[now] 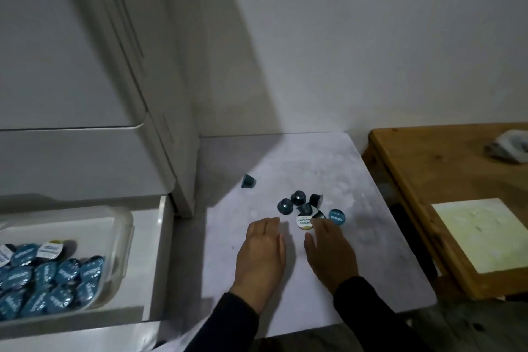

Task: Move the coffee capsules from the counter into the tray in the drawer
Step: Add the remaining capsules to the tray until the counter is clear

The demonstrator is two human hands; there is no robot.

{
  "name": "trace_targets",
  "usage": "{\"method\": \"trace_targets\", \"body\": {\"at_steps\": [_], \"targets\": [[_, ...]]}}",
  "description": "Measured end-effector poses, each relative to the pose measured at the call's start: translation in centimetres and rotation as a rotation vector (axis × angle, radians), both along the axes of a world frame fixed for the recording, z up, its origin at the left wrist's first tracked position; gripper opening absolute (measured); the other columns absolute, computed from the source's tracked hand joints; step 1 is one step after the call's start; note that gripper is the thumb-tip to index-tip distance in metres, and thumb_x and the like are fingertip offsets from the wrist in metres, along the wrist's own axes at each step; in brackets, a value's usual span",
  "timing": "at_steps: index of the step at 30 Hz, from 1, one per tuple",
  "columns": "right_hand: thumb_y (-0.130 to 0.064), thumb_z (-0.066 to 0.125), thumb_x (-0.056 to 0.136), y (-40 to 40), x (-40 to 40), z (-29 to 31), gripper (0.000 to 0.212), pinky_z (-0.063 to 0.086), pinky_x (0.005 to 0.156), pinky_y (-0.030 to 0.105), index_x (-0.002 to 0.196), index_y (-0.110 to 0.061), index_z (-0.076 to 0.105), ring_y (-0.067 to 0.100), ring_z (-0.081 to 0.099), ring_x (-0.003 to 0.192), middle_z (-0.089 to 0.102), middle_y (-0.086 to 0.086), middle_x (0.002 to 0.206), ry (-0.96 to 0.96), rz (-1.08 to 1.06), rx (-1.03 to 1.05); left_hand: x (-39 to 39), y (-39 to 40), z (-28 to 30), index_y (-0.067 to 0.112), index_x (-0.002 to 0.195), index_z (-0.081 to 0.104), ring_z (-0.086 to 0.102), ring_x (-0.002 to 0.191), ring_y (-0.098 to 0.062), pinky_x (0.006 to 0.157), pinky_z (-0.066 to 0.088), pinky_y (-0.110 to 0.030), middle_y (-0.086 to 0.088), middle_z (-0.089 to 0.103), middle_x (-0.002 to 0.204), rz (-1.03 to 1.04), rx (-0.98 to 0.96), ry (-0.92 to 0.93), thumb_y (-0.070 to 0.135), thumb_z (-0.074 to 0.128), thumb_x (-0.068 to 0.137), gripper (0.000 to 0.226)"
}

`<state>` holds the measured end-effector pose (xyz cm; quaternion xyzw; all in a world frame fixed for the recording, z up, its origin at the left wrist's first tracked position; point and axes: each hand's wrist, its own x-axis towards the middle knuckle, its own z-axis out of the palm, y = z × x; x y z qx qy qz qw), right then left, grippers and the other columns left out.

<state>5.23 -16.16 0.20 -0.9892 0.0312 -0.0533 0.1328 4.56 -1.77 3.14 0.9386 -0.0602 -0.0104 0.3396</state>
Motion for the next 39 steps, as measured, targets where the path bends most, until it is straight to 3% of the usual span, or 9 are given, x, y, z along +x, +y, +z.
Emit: {"method": "trace_targets", "body": {"at_steps": [4,8,12,17,22,26,29,35,39], "targets": [[-0.009,0.072,0.069,-1.2,1.5,-2.1,0.027,0.054,0.055,0.032,0.095,-0.006,0.062,0.029,0.065,0.080,0.065,0.010,0.089,0.021,0.038,0.061,3.6,-1.8,-2.2,0.011,0.129,0.048,0.045,0.122,-0.021,0.099,0.039,-0.026,-0.007,0.054,0.129,0.003,0.006,0.038,0.008,0.046,0.089,0.040],[-0.012,0.050,0.089,-1.6,2.7,-3.0,0.030,0.051,0.075,0.039,0.118,-0.009,0.056,0.028,0.056,0.102,0.059,0.009,0.113,0.054,0.089,0.100,6.8,-3.3,-3.9,0.015,0.117,0.054,0.049,0.112,-0.021,0.086,0.042,-0.025,-0.002,0.057,0.118,-0.035,0.003,0.064,0.005,0.047,0.085,0.034],[-0.010,0.059,0.084,-1.6,3.4,-3.4,0.027,0.054,0.065,0.036,0.111,-0.006,0.062,0.028,0.061,0.094,0.063,0.009,0.109,0.022,0.112,0.076,8.6,-4.2,-6.2,0.024,0.101,0.055,0.050,0.098,-0.014,0.078,0.039,-0.017,0.008,0.058,0.103,-0.024,-0.031,0.094,0.012,0.045,0.080,0.026],[-0.011,0.079,0.064,-1.7,3.6,-3.6,0.028,0.051,0.051,0.021,0.091,-0.012,0.070,0.021,0.065,0.072,0.068,0.002,0.094,-0.019,0.110,0.058,9.4,-4.5,-6.8,0.029,0.087,0.056,0.052,0.087,-0.009,0.074,0.047,-0.024,0.011,0.058,0.091,0.092,-0.153,0.152,0.012,0.048,0.077,0.021],[-0.009,0.079,0.067,-1.6,3.9,-3.6,0.024,0.045,0.067,0.015,0.090,-0.013,0.071,0.015,0.065,0.074,0.068,0.001,0.094,-0.062,0.091,0.145,9.4,-3.7,-7.1,0.029,0.104,0.062,0.050,0.089,0.001,0.077,0.033,-0.002,0.008,0.062,0.104,0.149,-0.224,0.162,0.018,0.054,0.083,0.025],[-0.003,0.079,0.065,-1.4,3.8,-3.6,0.025,0.042,0.076,0.013,0.088,-0.009,0.071,0.017,0.066,0.077,0.067,0.007,0.092,-0.068,0.111,0.155,9.1,-2.7,-7.1,0.025,0.115,0.062,0.055,0.103,-0.006,0.089,0.034,-0.012,0.004,0.065,0.113,0.138,-0.259,0.206,0.024,0.052,0.089,0.027],[-0.003,0.065,0.081,-1.5,4.1,-3.4,0.019,0.039,0.081,0.015,0.099,-0.009,0.068,0.021,0.061,0.092,0.062,0.009,0.105,-0.025,0.082,0.256,9.0,-2.1,-7.1,0.022,0.118,0.061,0.056,0.110,-0.013,0.093,0.035,-0.015,0.002,0.067,0.115,0.150,-0.268,0.216,0.021,0.048,0.093,0.028],[0.002,0.065,0.078,-1.1,4.4,-3.7,0.015,0.029,0.090,0.007,0.089,-0.007,0.071,0.010,0.044,0.095,0.061,0.013,0.101,-0.078,0.061,0.393,8.8,-1.3,-6.9,0.021,0.115,0.064,0.057,0.109,-0.011,0.088,0.029,-0.005,0.003,0.066,0.116,0.255,-0.259,0.150,0.015,0.049,0.091,0.029],[0.001,0.062,0.080,-1.2,4.4,-3.5,0.016,0.026,0.083,-0.006,0.090,-0.009,0.070,0.000,0.043,0.087,0.060,0.009,0.099,-0.045,0.066,0.446,8.1,-1.6,-6.1,0.026,0.109,0.067,0.054,0.100,0.000,0.090,0.032,-0.005,0.006,0.061,0.112,0.287,-0.313,0.108,0.027,0.057,0.088,0.023]]}}
